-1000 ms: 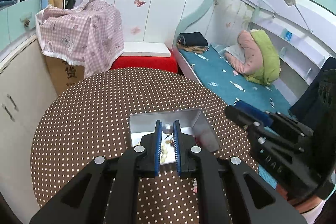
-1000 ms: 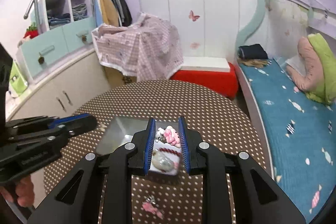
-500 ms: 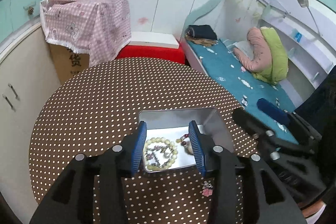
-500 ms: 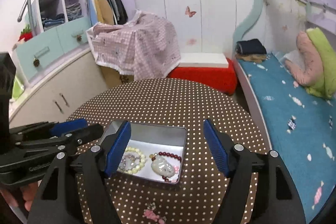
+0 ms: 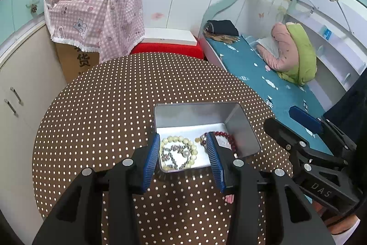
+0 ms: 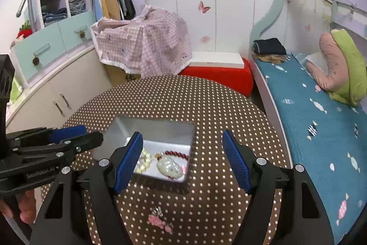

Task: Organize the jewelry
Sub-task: 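Move both tools back to the last pink charms beside the box, then grasp a pink charm with the right tool while the left tool grasps a silver earring, then carry both pieces into the grey box and open both tools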

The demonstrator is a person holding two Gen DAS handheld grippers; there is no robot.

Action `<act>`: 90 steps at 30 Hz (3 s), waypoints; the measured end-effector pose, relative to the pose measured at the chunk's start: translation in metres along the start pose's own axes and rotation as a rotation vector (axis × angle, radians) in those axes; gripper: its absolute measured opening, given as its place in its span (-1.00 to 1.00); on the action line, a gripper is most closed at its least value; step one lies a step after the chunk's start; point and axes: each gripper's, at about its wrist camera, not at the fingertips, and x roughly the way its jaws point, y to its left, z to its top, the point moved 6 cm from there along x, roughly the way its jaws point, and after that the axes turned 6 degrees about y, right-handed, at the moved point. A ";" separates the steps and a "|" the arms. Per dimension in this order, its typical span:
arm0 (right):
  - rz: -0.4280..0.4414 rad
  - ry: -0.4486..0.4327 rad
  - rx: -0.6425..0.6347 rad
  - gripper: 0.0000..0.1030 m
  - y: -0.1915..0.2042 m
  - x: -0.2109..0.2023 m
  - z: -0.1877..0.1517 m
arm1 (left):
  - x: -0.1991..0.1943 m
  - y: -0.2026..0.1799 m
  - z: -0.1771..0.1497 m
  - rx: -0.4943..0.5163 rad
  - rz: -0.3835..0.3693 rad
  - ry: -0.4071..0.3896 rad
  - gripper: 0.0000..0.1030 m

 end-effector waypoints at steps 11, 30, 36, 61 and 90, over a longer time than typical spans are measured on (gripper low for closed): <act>0.003 0.099 -0.011 0.35 -0.010 0.001 -0.066 | 0.007 -0.006 -0.045 0.016 0.006 0.074 -0.09; 0.103 0.224 -0.118 -0.23 0.024 0.032 -0.129 | 0.025 -0.003 -0.098 -0.021 0.003 0.183 -0.08; 0.112 0.216 -0.125 -0.48 0.023 0.033 -0.128 | 0.027 -0.007 -0.093 -0.018 -0.005 0.183 -0.08; 0.016 0.174 0.064 0.02 -0.064 0.009 -0.125 | 0.079 -0.073 -0.076 0.136 -0.073 0.182 -0.81; 0.067 0.089 -0.107 -0.74 -0.007 -0.011 -0.077 | 0.024 -0.039 -0.066 0.093 -0.061 0.081 -1.00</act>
